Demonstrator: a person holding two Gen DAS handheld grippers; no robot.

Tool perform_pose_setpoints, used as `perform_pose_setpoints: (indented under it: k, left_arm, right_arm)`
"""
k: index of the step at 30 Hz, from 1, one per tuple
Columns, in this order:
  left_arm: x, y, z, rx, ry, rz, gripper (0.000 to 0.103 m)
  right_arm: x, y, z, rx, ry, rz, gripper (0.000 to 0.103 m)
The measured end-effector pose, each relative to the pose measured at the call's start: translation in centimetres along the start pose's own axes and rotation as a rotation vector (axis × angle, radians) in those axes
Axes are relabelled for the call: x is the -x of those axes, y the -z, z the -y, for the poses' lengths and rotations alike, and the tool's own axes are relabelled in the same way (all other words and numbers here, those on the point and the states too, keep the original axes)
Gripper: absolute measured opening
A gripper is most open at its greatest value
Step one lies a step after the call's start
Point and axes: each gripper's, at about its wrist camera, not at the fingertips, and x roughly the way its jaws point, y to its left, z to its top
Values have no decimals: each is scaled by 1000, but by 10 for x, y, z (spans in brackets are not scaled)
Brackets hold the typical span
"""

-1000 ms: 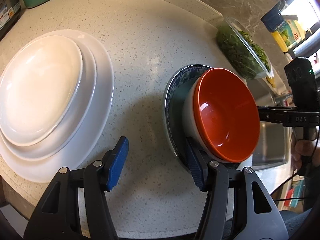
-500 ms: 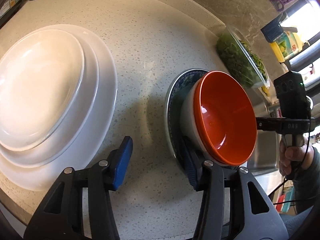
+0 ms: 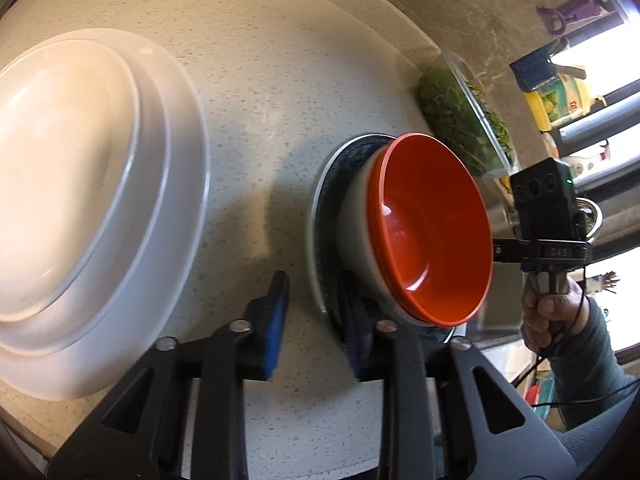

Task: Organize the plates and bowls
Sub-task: 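Close both grippers on the rim of the blue-and-white bowl stack, then lift and carry the bowl stack with both grippers over the stacked plates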

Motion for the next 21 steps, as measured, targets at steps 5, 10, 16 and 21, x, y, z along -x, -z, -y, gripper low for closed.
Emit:
perform_pose_setpoints:
  k: [5, 10, 16, 21]
  left_arm:
    - [-4, -3, 3, -4, 13, -4, 12]
    - [-4, -6, 0, 5, 16, 1, 12]
    - [-4, -6, 0, 1, 18, 2, 11]
    - [-4, -4, -4, 15, 42, 7, 11]
  right_arm:
    - [0, 3, 13, -31, -64, 7, 28]
    - [1, 3, 9, -24, -96, 12, 13]
    - [0, 6, 13, -55, -139, 30, 13]
    - [1, 8, 13, -63, -150, 48, 12]
